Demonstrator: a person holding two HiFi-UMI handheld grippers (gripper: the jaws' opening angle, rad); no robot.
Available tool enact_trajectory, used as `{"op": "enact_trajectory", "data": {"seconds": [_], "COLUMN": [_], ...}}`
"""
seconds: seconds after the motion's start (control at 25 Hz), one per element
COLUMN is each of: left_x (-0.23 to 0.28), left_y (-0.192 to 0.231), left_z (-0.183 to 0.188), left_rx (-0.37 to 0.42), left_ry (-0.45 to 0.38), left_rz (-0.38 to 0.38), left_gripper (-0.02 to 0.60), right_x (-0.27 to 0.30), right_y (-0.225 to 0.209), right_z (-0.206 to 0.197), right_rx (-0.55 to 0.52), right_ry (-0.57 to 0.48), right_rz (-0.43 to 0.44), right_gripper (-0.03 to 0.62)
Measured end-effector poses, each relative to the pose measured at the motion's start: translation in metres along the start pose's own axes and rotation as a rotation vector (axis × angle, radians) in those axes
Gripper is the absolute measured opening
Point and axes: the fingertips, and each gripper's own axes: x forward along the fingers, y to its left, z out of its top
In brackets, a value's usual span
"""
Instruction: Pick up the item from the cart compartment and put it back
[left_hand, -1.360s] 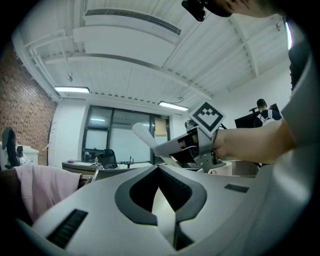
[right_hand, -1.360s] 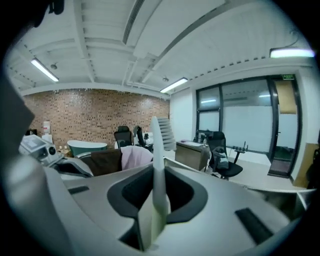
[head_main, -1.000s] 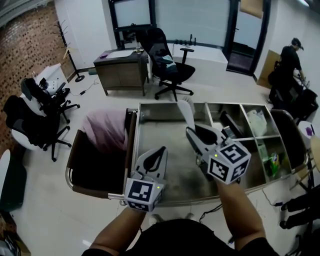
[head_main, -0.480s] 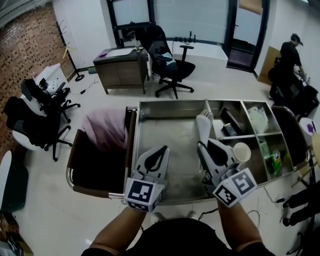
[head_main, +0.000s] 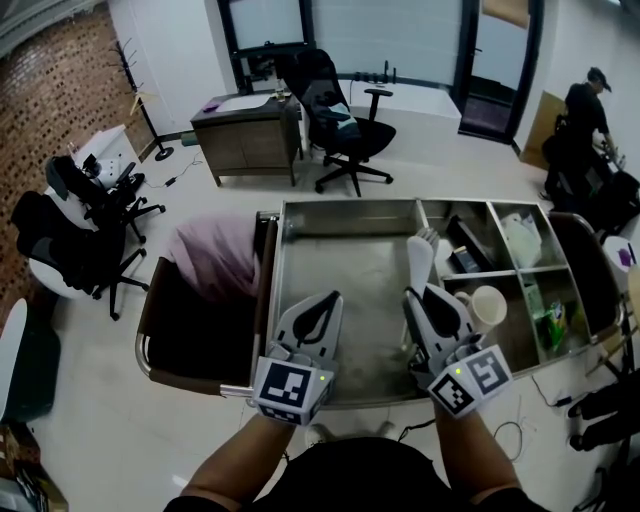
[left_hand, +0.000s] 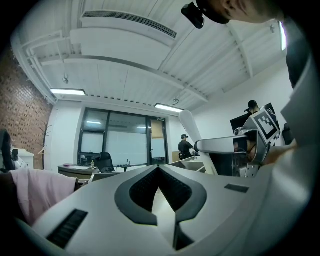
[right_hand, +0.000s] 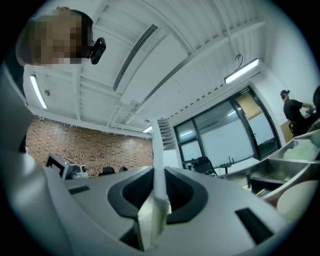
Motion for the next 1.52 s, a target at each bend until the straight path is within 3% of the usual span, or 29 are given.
{"op": "enact_trajectory", "data": {"seconds": [1.52], "left_x": [0.0001], "left_y": [0.0062], "left_z": [-0.0019], "left_rx": [0.021], "left_ry": [-0.002], "left_rz": [0.031], "left_gripper": [0.000], "right_x": [0.0033], "right_y": [-0.0005], "right_z": [-0.0027], "right_rx": [-0.025], "right_ry": [0.026], "right_rz": [-0.015], "right_gripper": [0.084]}}
